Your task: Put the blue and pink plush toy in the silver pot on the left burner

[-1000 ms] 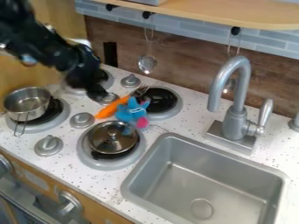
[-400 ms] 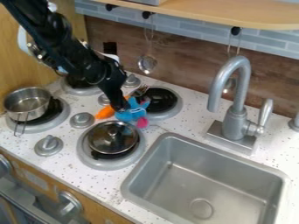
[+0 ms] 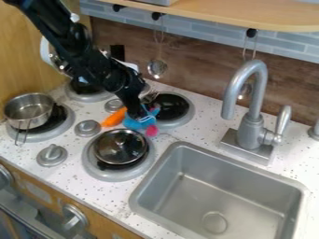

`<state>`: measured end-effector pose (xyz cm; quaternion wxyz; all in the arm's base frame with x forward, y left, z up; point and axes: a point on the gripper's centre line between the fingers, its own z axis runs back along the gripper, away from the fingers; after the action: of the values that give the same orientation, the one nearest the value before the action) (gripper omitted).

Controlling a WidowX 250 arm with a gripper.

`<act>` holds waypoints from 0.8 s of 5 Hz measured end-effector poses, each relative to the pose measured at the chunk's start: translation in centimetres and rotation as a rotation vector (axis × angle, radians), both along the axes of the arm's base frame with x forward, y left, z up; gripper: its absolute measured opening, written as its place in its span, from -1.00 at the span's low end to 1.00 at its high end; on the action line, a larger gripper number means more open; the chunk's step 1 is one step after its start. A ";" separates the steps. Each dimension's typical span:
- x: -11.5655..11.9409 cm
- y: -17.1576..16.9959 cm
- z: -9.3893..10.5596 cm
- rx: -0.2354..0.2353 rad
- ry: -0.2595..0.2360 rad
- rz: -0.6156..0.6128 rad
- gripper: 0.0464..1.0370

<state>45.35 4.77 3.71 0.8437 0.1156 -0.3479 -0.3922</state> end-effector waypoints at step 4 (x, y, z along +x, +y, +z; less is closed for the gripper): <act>0.2 -0.3 -2.6 0.030 0.177 -0.021 -0.60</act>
<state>45.56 4.50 1.10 0.8652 0.0896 -0.2671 -0.4148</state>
